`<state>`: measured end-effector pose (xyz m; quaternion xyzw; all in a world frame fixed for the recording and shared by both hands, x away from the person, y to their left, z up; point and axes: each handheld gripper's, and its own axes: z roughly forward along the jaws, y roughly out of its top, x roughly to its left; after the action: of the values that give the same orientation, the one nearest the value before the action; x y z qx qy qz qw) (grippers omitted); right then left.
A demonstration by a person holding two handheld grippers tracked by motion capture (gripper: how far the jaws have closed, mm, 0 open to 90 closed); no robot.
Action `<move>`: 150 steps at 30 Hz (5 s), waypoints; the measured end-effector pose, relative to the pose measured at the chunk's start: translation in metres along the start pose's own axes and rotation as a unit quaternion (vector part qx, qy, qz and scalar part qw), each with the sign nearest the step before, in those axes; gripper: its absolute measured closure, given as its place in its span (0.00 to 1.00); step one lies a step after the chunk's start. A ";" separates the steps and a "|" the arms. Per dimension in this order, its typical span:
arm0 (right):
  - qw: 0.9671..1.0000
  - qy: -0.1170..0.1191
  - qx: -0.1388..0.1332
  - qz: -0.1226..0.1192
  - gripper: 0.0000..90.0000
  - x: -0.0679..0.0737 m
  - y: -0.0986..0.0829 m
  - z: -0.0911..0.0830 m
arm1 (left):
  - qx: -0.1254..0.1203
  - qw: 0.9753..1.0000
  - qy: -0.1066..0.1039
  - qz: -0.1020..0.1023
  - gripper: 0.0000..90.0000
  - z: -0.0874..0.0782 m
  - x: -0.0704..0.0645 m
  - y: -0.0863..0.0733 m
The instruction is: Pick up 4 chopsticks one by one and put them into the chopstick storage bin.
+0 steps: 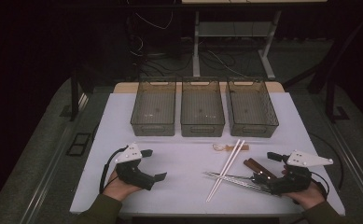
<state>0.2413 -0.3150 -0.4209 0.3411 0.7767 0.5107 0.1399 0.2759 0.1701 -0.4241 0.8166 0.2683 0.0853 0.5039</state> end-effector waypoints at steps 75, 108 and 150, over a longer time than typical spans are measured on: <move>0.968 0.091 0.204 -0.113 0.90 0.011 -0.004 0.017 | 0.009 1.000 -0.014 0.001 0.00 0.002 -0.002 -0.002; 0.959 0.101 0.226 -0.137 0.91 0.016 -0.007 0.022 | 0.013 1.000 -0.014 0.001 0.00 0.002 -0.003 -0.003; 0.950 0.121 0.238 -0.164 0.94 0.018 -0.010 0.029 | 0.014 1.000 -0.017 0.001 0.00 0.003 -0.004 -0.003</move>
<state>0.2406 -0.2848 -0.4408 0.1684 0.9321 0.3181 0.0414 0.2731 0.1663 -0.4275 0.8252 0.2598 0.0687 0.4967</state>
